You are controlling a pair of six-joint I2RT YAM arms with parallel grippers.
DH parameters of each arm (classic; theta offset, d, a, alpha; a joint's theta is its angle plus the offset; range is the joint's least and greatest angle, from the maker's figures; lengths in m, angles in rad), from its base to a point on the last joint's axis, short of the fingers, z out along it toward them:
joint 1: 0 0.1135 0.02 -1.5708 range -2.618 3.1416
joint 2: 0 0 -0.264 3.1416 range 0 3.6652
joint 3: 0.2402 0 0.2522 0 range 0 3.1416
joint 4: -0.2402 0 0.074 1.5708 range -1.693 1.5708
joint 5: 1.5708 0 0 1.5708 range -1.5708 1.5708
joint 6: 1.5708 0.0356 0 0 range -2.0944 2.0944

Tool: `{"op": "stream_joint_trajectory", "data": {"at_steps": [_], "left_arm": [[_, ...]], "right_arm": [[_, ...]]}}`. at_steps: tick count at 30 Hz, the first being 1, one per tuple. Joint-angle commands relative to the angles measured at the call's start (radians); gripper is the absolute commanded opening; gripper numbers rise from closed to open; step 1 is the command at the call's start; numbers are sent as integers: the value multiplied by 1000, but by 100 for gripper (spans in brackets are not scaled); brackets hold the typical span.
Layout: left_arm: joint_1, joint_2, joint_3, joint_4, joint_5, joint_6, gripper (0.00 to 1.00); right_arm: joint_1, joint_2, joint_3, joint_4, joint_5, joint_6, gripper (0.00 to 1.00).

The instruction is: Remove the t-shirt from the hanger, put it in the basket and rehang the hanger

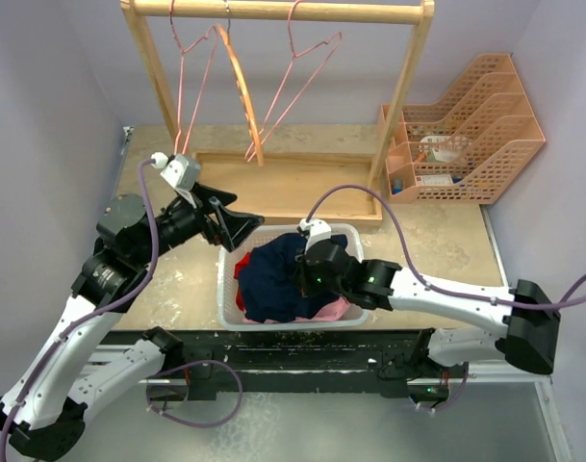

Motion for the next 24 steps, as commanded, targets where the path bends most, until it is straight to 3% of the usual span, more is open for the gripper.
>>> {"op": "stream_joint_trajectory", "data": {"at_steps": [1,8,13,14,17,20,21,24], "left_arm": [[0,-51,-47,-7,-38,0,99],[0,-116,-187,-33,-246,-19,99],[-1,-157,-320,8,-350,-56,99],[-1,-167,-349,22,-376,-62,99],[-1,-192,-424,64,-467,-89,99],[-1,-211,-466,90,-559,-107,99],[-1,-214,-476,100,-596,-110,99],[-1,-202,-487,107,-669,-111,99]], "right_arm": [[3,98,11,55,-1,45,0],[-1,343,34,90,-70,44,0],[1,355,32,142,-77,9,1],[1,339,38,138,-73,-7,7],[1,269,71,84,-21,-53,44],[3,159,114,10,38,-99,94],[2,112,126,-21,73,-111,100],[1,-4,151,-110,151,-120,100]]}}
